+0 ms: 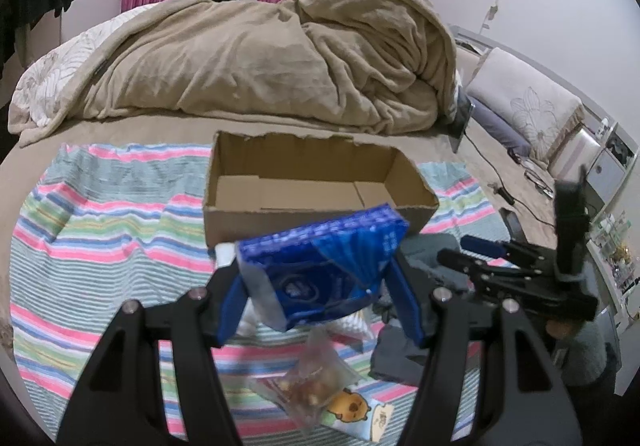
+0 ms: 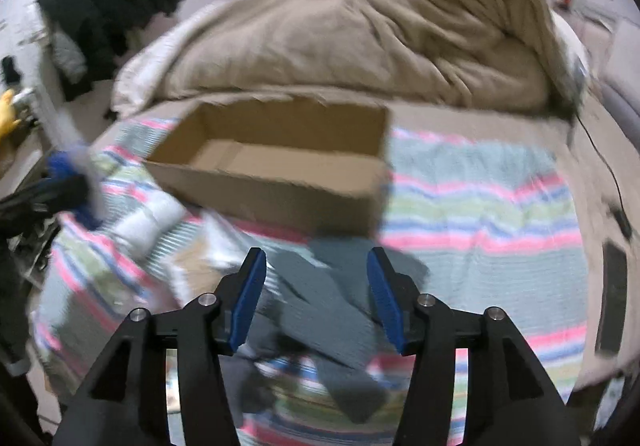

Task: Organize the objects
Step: 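Carry the blue pack and grey socks into the box and open both tools, then grasp the white rolled sock with the left tool while the right tool grasps the grey sock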

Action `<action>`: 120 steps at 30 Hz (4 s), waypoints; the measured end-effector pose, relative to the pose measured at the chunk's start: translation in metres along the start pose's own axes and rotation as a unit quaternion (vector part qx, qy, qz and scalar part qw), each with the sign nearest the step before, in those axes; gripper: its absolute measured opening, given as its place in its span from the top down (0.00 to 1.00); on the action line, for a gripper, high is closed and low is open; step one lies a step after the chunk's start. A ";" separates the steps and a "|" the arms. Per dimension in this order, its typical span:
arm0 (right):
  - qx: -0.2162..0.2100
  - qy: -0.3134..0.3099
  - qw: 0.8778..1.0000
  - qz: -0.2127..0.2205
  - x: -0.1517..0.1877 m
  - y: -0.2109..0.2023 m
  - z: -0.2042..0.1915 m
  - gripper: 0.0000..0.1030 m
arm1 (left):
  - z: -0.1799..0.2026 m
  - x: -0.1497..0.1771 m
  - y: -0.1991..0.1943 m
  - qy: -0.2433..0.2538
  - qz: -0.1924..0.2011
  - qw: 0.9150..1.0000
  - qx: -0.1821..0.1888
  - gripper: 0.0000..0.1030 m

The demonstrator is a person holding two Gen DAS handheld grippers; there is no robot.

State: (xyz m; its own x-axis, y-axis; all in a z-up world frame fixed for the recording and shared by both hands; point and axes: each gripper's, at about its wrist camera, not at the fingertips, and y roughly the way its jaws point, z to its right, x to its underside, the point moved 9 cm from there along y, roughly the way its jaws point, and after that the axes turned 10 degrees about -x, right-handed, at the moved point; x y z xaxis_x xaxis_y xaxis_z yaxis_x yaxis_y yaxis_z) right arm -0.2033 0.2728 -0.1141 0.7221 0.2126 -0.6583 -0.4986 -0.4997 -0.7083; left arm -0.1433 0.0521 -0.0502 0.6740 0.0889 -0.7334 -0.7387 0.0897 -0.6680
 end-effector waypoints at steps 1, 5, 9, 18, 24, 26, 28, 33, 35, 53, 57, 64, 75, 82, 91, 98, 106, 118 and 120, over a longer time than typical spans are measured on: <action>0.012 0.007 1.000 -0.001 0.003 0.001 0.009 0.46 | 0.000 0.002 0.000 -0.002 -0.001 1.000 0.001 0.38; 0.033 0.039 0.998 -0.023 0.018 0.014 0.037 0.46 | 0.002 0.007 0.003 -0.004 -0.007 1.000 0.005 0.38; 0.014 0.038 0.998 -0.038 0.021 0.028 0.034 0.43 | 0.005 0.011 0.003 -0.002 -0.010 1.000 0.010 0.38; -0.020 -0.008 1.000 -0.008 0.010 0.005 0.003 0.69 | 0.000 0.001 -0.003 0.000 0.000 1.000 0.006 0.38; -0.046 -0.034 0.997 0.042 -0.032 -0.033 -0.023 0.69 | 0.003 -0.018 -0.005 0.009 0.011 1.000 0.012 0.38; -0.049 -0.040 0.997 0.055 -0.050 -0.038 -0.027 0.69 | 0.005 -0.027 -0.004 0.014 0.016 1.000 0.010 0.38; -0.045 -0.046 0.996 0.064 -0.063 -0.043 -0.028 0.69 | 0.005 -0.035 -0.005 0.019 0.022 1.000 0.009 0.38; -0.047 -0.054 0.994 0.078 -0.093 -0.043 -0.030 0.69 | 0.003 -0.057 0.002 0.026 0.030 0.999 0.006 0.38; -0.049 -0.055 0.994 0.077 -0.101 -0.038 -0.030 0.69 | 0.005 -0.064 0.009 0.031 0.029 0.999 0.007 0.38; -0.037 -0.027 0.998 0.042 -0.120 0.042 0.001 0.68 | 0.025 -0.065 0.115 0.029 -0.039 0.998 0.029 0.38; -0.036 -0.017 0.999 0.033 -0.120 0.057 0.010 0.67 | 0.031 -0.058 0.130 0.035 -0.056 0.997 0.034 0.38; -0.040 0.000 0.999 0.030 -0.118 0.066 0.022 0.59 | 0.037 -0.048 0.142 0.047 -0.075 0.996 0.022 0.33; -0.033 -0.005 0.998 0.054 -0.117 0.024 0.015 0.47 | 0.026 -0.052 0.117 0.029 -0.062 0.998 0.010 0.13; -0.036 -0.034 0.997 0.055 -0.106 -0.011 -0.011 0.43 | 0.011 -0.053 0.059 0.022 -0.021 1.000 0.003 0.13; -0.046 -0.051 0.996 0.060 -0.082 -0.041 -0.041 0.43 | -0.020 -0.033 -0.006 0.013 0.011 1.000 -0.016 0.11; -0.049 -0.044 0.997 0.050 -0.049 -0.048 -0.049 0.42 | -0.038 0.003 -0.007 0.005 -0.008 0.999 -0.034 0.11; -0.053 -0.028 0.998 0.024 -0.016 -0.034 -0.046 0.42 | -0.043 0.044 0.017 0.013 -0.046 0.997 -0.054 0.11; -0.065 -0.004 0.998 -0.023 0.023 -0.002 -0.043 0.42 | -0.055 0.065 0.045 0.022 -0.078 0.994 -0.071 0.11; -0.066 -0.004 0.997 -0.032 0.028 0.005 -0.044 0.42 | -0.058 0.066 0.050 0.022 -0.083 0.994 -0.073 0.11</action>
State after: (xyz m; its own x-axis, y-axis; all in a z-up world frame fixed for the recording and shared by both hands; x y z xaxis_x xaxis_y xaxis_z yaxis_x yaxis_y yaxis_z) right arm -0.1647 0.2398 -0.1248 0.7461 0.2549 -0.6151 -0.3831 -0.5912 -0.7098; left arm -0.1359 0.0050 -0.1394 0.7882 0.0419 -0.6140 -0.6124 -0.0452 -0.7893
